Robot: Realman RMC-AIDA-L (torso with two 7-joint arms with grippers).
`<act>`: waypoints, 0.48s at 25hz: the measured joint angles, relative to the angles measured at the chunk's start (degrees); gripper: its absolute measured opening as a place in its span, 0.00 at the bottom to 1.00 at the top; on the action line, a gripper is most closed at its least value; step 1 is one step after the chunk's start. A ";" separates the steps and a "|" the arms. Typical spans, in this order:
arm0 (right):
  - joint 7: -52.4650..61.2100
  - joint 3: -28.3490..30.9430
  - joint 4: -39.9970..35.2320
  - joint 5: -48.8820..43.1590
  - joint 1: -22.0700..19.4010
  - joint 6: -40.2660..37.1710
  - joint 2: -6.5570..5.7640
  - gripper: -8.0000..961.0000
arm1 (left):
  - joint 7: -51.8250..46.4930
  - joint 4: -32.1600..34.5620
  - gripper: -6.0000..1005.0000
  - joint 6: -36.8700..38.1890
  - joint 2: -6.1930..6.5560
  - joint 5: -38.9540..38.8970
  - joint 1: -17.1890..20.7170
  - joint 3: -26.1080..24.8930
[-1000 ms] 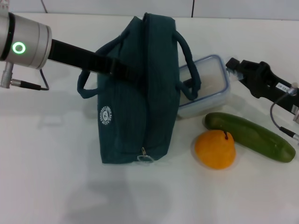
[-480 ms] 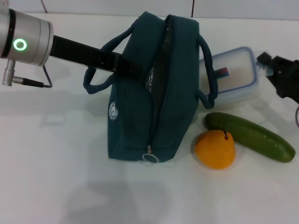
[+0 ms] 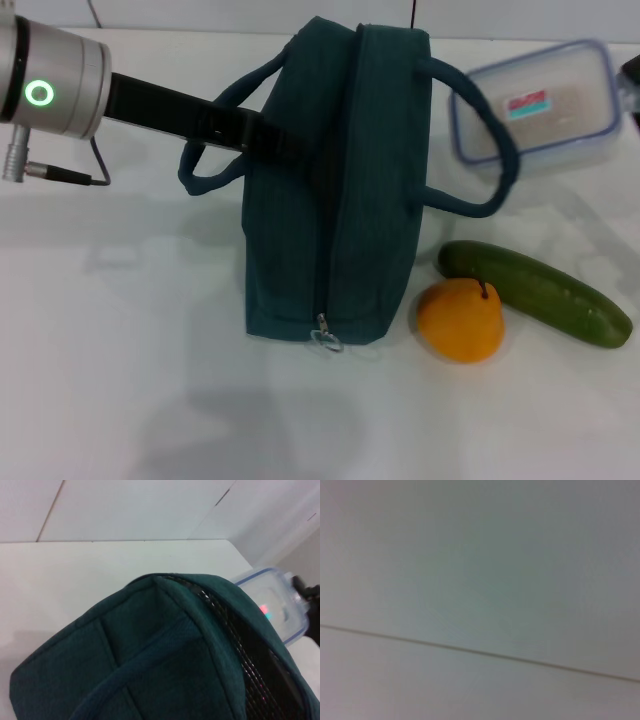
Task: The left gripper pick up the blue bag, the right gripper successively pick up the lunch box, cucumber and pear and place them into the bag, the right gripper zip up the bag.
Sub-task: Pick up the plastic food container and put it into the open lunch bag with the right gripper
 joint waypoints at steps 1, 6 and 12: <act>0.61 0.00 -0.56 0.65 -0.33 -0.83 -0.03 0.10 | 0.00 0.00 0.04 0.00 0.00 0.00 0.05 -0.06; 2.56 0.00 -2.28 2.37 -1.40 -2.61 -0.08 0.10 | 0.00 0.01 0.04 0.00 -0.02 -0.17 0.03 -0.09; 3.02 0.00 -2.82 4.20 -3.30 -2.96 -0.12 0.10 | -0.05 0.00 0.04 0.00 -0.08 -0.69 -0.15 0.10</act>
